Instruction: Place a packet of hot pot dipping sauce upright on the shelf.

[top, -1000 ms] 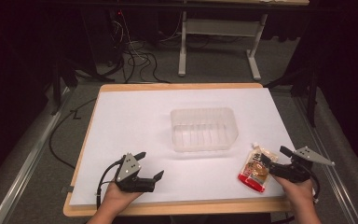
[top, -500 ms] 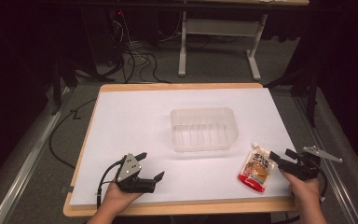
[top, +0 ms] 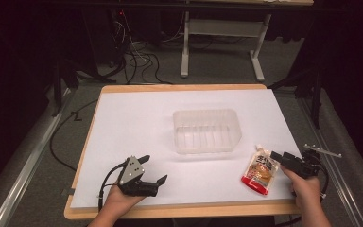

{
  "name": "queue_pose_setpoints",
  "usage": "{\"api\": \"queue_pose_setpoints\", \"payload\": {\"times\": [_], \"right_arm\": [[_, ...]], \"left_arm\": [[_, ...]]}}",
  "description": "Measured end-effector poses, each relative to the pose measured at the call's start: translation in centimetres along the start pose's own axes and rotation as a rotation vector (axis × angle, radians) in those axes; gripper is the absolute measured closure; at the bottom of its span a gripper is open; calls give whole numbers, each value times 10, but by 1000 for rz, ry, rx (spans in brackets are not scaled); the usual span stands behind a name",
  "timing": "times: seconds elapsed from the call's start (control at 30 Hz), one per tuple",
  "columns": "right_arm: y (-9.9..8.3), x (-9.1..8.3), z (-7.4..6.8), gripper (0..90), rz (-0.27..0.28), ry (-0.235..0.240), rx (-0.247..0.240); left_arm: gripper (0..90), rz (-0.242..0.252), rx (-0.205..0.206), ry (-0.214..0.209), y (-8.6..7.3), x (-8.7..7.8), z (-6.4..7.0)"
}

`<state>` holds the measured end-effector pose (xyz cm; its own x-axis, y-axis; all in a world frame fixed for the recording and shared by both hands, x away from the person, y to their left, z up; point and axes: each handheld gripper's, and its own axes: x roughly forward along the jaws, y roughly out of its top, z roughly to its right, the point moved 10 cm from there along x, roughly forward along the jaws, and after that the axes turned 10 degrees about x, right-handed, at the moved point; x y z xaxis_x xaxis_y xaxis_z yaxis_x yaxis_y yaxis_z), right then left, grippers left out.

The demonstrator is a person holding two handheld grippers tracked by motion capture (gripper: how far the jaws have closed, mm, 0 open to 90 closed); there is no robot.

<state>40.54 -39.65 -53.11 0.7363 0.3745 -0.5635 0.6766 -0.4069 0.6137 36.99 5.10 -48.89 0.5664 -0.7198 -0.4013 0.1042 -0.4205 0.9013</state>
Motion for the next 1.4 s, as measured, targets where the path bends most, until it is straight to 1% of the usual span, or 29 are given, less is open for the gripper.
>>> {"api": "queue_pose_setpoints", "payload": {"times": [0.1, 0.17, 0.37, 0.57, 0.6, 0.8, 0.83, 0.87, 0.9, 0.93, 0.97, 1.0, 1.1, 1.13, 1.23, 1.37, 1.4], "right_arm": [[-2, 2, 1, 263, -24, 3, 6], [-4, 3, 0, 290, -41, 7, 13], [-7, 5, -3, 367, -60, 29, -1], [-11, 5, -5, 492, -86, 51, 11], [-12, 5, -5, 516, -87, 51, 4], [-13, 5, -2, 703, -95, 20, 10], [-13, 5, -2, 703, -95, 20, 10], [-13, 5, -1, 779, -96, 3, 1], [-13, 5, -1, 779, -96, 3, 1], [-13, 5, -1, 838, -88, -14, -18], [-13, 5, -1, 838, -88, -14, -18], [-13, 4, -2, 887, -73, -13, -37], [-12, 2, -4, 900, -63, -12, -50], [-12, 1, -6, 900, -52, -4, -80], [-12, -1, -11, 900, -31, 8, -124], [-9, -7, -16, 900, -6, 17, -158], [-8, -9, -18, 900, 8, 25, -166]], "left_arm": [[102, -3, 4, -2, 0, 0, 1], [102, -3, 4, -5, 0, 1, 1], [102, -7, 7, -13, -1, 1, 3], [103, -9, 10, -16, -1, 2, 4], [103, -9, 9, -18, -2, 2, 4], [104, -13, 10, -22, -2, 3, 5], [104, -13, 10, -22, -2, 3, 5], [105, -13, 10, -22, -2, 3, 5], [105, -13, 10, -22, -2, 3, 5], [105, -13, 10, -23, -2, 3, 5], [105, -13, 10, -23, -2, 3, 5], [107, -11, 10, -23, -2, 2, 5], [107, -10, 10, -23, -2, 2, 5], [107, -9, 9, -23, -2, 2, 5], [109, -4, 11, -23, -1, 2, 5], [111, 5, 18, -19, 1, 1, 4], [111, 6, 18, -19, 1, 1, 4]]}}
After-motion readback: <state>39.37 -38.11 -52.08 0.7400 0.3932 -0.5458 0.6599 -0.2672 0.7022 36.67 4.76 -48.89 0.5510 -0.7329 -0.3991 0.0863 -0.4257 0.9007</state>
